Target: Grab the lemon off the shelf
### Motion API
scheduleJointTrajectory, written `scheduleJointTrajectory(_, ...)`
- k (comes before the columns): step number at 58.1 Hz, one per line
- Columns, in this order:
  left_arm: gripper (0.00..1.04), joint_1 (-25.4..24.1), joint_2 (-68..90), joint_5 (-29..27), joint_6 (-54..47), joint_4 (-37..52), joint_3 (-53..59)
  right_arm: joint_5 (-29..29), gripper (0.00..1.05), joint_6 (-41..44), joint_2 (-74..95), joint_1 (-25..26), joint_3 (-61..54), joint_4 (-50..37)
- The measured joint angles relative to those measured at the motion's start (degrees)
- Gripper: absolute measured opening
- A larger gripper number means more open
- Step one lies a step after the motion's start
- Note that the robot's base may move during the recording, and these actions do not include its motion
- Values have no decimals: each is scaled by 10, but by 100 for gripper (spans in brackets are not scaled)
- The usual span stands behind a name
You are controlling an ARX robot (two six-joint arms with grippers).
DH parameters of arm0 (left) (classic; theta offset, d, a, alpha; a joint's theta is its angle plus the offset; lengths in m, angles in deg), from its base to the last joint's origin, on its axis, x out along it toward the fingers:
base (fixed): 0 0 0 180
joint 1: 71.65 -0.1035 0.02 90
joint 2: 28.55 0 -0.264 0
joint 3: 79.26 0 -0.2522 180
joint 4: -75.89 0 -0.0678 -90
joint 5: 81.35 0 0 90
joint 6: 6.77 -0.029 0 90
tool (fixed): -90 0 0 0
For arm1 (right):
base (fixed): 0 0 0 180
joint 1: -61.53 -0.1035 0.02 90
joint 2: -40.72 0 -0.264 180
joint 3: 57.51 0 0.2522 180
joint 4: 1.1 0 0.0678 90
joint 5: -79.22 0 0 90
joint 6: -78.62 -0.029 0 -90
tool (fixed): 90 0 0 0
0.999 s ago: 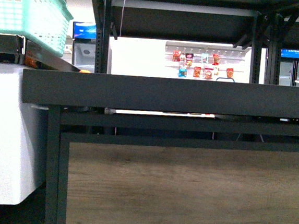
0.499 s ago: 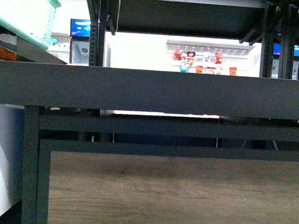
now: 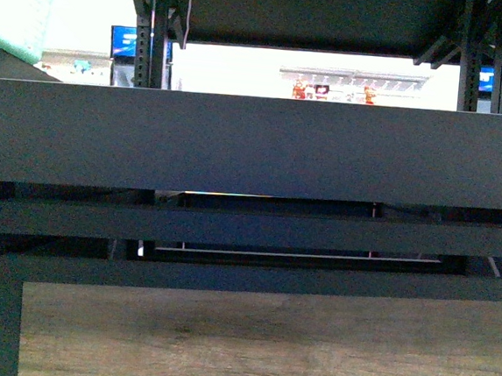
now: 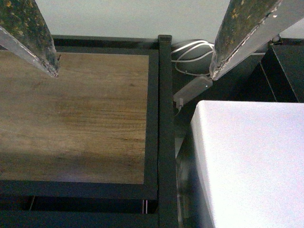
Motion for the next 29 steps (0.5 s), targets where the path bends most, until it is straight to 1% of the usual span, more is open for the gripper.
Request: scheduleJointTrajectory(29, 97, 0, 0, 0, 0, 0, 0, 0, 97, 0, 0, 0, 0, 0)
